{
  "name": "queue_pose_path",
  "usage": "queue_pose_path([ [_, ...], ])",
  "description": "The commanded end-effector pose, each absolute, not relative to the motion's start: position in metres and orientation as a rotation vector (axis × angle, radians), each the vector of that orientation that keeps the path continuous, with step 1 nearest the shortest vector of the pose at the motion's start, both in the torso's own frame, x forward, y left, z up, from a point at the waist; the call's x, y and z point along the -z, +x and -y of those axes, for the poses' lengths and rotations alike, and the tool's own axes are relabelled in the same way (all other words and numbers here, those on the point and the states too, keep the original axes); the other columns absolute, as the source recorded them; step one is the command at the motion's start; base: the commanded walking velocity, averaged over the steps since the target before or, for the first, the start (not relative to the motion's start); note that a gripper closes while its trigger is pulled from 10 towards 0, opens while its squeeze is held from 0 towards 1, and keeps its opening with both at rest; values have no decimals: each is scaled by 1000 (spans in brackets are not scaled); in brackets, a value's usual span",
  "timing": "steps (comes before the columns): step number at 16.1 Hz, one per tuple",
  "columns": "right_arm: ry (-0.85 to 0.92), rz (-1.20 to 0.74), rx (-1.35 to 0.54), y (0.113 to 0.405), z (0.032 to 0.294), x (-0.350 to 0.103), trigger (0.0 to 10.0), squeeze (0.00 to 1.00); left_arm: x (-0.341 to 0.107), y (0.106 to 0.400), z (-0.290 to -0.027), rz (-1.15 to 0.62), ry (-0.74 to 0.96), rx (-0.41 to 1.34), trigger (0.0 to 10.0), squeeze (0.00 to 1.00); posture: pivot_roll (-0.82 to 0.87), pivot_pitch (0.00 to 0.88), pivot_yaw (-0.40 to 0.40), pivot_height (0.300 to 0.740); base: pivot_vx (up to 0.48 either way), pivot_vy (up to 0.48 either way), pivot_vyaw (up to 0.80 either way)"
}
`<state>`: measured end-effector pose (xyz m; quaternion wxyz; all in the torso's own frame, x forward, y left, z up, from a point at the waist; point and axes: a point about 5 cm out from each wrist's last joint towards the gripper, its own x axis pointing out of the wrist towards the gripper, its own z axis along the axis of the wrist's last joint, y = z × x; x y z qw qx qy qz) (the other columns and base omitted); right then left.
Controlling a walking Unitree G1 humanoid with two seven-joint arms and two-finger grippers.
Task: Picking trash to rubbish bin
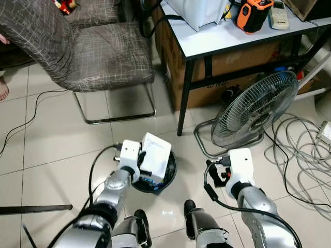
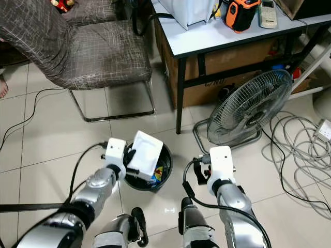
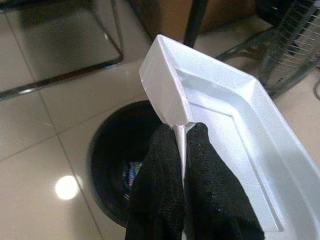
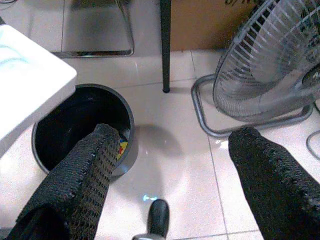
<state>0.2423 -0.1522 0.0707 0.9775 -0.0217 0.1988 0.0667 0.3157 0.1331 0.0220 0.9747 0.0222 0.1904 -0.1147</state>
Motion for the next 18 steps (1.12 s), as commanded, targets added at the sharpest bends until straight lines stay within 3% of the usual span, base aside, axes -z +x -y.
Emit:
queue_pose_path([
  [1, -42, -415, -139, 238, 152, -70, 10000, 0, -10, 307, -140, -432, 57, 197, 10000, 0, -258, 354, 47, 740, 0, 0, 0],
  [8, -40, -415, -158, 239, 151, -71, 10000, 0, -9, 306, -170, -434, 54, 65, 10000, 0, -254, 356, 40, 740, 0, 0, 0],
  [16, -42, -409, -155, 239, 150, -72, 10000, 0, -16, 313, -153, -406, 32, 101, 10000, 0, -261, 350, 44, 740, 0, 0, 0],
  [17, -42, -408, -155, 239, 150, -72, 10000, 0, -16, 313, -152, -400, 23, 106, 10000, 82, -262, 350, 44, 740, 0, 0, 0],
  [18, -43, -407, -153, 239, 151, -73, 10000, 0, -16, 313, -153, -396, 26, 99, 10000, 451, -262, 350, 44, 740, 0, 0, 0],
])
